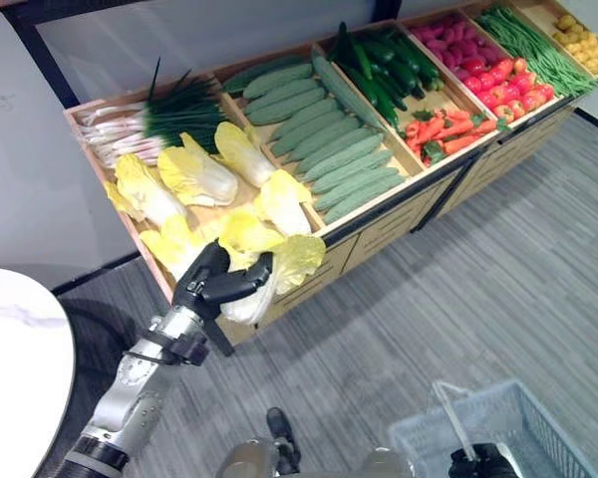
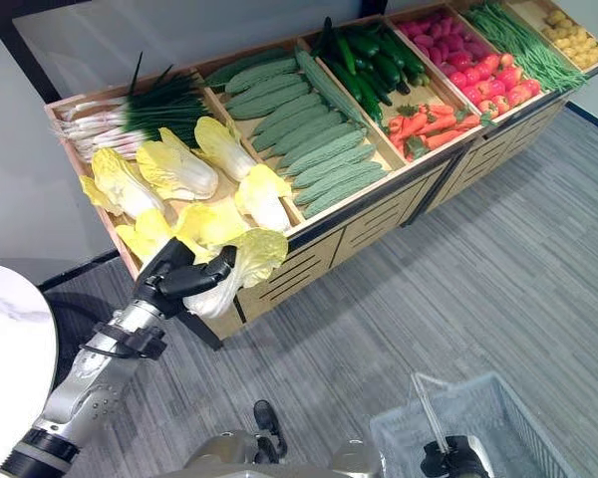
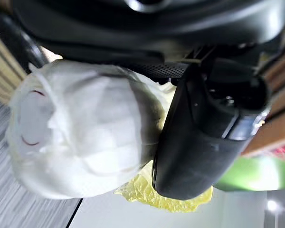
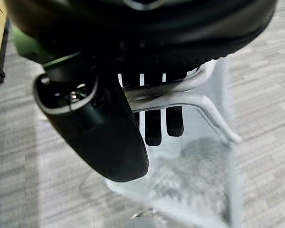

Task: Get the vegetables into the basket

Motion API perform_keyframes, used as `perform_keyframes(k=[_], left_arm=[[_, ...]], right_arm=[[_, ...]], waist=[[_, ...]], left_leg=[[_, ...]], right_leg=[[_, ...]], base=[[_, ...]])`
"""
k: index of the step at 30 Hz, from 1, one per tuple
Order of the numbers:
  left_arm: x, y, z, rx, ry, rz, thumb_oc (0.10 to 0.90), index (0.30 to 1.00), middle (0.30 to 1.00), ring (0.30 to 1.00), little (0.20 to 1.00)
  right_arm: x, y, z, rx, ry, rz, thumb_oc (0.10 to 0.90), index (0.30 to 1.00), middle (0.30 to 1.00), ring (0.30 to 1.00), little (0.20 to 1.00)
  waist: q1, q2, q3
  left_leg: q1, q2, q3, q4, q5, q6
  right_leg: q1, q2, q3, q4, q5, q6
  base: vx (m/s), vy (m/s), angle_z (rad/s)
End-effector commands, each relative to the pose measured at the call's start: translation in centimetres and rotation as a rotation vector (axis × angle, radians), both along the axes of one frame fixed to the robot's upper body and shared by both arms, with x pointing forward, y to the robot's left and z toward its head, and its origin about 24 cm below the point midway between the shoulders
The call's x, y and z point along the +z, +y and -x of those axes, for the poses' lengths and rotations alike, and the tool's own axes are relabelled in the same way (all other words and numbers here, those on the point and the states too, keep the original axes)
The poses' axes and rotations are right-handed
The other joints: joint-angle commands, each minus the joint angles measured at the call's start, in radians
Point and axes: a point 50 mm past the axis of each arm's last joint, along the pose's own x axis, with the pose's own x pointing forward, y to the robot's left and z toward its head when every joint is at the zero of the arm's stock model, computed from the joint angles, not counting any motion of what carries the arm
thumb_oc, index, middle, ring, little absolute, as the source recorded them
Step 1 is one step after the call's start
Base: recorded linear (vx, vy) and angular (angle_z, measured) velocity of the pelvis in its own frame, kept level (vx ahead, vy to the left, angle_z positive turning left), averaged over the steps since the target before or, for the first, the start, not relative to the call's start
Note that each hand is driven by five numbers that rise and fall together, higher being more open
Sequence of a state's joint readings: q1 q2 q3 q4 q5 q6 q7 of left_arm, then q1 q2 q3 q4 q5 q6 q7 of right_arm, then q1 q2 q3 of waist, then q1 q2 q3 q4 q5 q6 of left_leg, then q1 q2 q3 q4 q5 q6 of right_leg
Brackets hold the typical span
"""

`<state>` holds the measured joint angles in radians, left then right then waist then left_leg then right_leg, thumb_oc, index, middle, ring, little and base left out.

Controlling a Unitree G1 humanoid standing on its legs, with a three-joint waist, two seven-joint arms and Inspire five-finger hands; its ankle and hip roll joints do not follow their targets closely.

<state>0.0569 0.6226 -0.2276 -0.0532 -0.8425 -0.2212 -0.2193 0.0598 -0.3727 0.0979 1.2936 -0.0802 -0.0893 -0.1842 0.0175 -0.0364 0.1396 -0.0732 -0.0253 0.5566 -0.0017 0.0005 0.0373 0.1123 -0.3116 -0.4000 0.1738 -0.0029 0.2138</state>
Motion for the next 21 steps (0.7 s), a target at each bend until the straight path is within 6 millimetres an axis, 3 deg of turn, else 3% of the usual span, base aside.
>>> perform_keyframes(k=[1, 5, 7, 8, 13, 16, 17, 18, 20, 21], left_arm=[[5.7, -1.6, -0.1, -0.094, -0.311, 0.055, 0.4, 0.3, 0.3, 0.3, 0.3], [5.4, -2.2, 0.0, -0.117, -0.3, 0.059, 0.4, 0.3, 0.3, 0.3, 0.3], [5.4, -2.3, 0.0, -0.122, -0.3, 0.07, 0.4, 0.3, 0.3, 0.3, 0.3], [5.4, -2.6, 0.0, -0.129, -0.296, 0.084, 0.4, 0.3, 0.3, 0.3, 0.3], [5.1, -3.2, -0.1, -0.143, -0.281, 0.107, 0.4, 0.3, 0.3, 0.3, 0.3], [4.6, -3.8, -0.3, -0.152, -0.258, 0.125, 0.4, 0.3, 0.3, 0.3, 0.3], [4.5, -3.8, -0.4, -0.152, -0.259, 0.124, 0.4, 0.3, 0.3, 0.3, 0.3], [4.5, -4.3, -0.4, -0.162, -0.263, 0.134, 0.4, 0.3, 0.3, 0.3, 0.3], [4.2, -4.4, -0.5, -0.155, -0.257, 0.132, 0.4, 0.3, 0.3, 0.3, 0.3], [4.1, -4.4, -0.5, -0.162, -0.255, 0.131, 0.4, 0.3, 0.3, 0.3, 0.3]], right_arm=[[1.1, -0.2, -4.0, 0.047, -0.157, 0.015, 0.4, 0.3, 0.3, 0.3, 0.3], [1.3, -1.1, -3.2, 0.028, -0.143, 0.039, 0.4, 0.3, 0.3, 0.3, 0.3], [1.3, -1.6, -2.4, 0.007, -0.126, 0.051, 0.4, 0.3, 0.3, 0.3, 0.3], [1.5, -2.2, -2.0, -0.003, -0.115, 0.069, 0.4, 0.3, 0.3, 0.3, 0.3], [2.0, -3.1, -2.0, -0.005, -0.12, 0.099, 0.4, 0.3, 0.3, 0.3, 0.3], [2.5, -3.7, -2.4, 0.002, -0.161, 0.118, 0.4, 0.3, 0.3, 0.3, 0.3], [2.7, -3.7, -2.8, 0.016, -0.17, 0.124, 0.4, 0.3, 0.3, 0.3, 0.3], [3.4, -4.4, -4.1, 0.036, -0.204, 0.147, 0.4, 0.3, 0.3, 0.3, 0.3], [4.0, -4.5, -5.4, 0.091, -0.231, 0.162, 0.4, 0.3, 0.3, 0.3, 0.3], [4.1, -4.6, -5.6, 0.098, -0.241, 0.163, 0.4, 0.3, 0.3, 0.3, 0.3]], waist=[[0.009, -0.053, -0.056], [-0.007, -0.036, -0.049], [-0.017, -0.021, -0.04], [-0.028, 0.0, -0.028], [-0.04, 0.03, -0.013], [-0.06, 0.054, 0.003], [-0.056, 0.055, 0.011], [-0.031, 0.058, 0.028], [-0.005, 0.057, 0.025], [0.005, 0.055, 0.025]], left_leg=[[0.074, 0.128, -0.032, 0.006, -0.002, -0.094], [0.068, 0.162, -0.027, 0.021, 0.026, -0.119], [0.058, 0.192, -0.024, 0.028, 0.059, -0.142], [0.051, 0.222, -0.022, 0.032, 0.095, -0.168], [0.054, 0.26, -0.016, 0.022, 0.144, -0.2], [0.054, 0.33, -0.027, 0.058, 0.197, -0.246], [0.048, 0.334, -0.06, 0.092, 0.19, -0.249], [0.011, 0.283, -0.215, 0.116, 0.192, -0.219], [-0.032, 0.227, -0.417, 0.034, 0.158, -0.192], [-0.035, 0.22, -0.473, 0.013, 0.166, -0.189]], right_leg=[[-0.08, -0.014, -0.019, -0.105, 0.139, 0.026], [-0.06, 0.022, -0.033, -0.139, 0.079, -0.001], [-0.051, 0.051, -0.029, -0.162, 0.054, -0.017], [-0.045, 0.079, -0.02, -0.182, 0.039, -0.032], [-0.029, 0.12, -0.01, -0.211, 0.024, -0.05], [-0.014, 0.188, 0.021, -0.216, -0.014, -0.094], [-0.012, 0.197, 0.035, -0.217, -0.02, -0.101], [-0.029, 0.201, 0.071, -0.212, -0.01, -0.113], [-0.056, 0.194, 0.138, -0.201, -0.004, -0.105], [-0.061, 0.197, 0.167, -0.201, 0.0, -0.101]], base=[[-0.04, -0.165, -0.66], [-0.05, -0.231, -0.32], [-0.08, -0.296, 0.01], [-0.09, -0.294, -0.13], [-0.05, -0.177, -0.09], [-0.02, -0.31, -0.08], [-0.08, -0.206, -0.17], [-0.08, -0.084, -0.76], [0.01, -0.033, -1.13], [0.11, -0.004, -1.12]])
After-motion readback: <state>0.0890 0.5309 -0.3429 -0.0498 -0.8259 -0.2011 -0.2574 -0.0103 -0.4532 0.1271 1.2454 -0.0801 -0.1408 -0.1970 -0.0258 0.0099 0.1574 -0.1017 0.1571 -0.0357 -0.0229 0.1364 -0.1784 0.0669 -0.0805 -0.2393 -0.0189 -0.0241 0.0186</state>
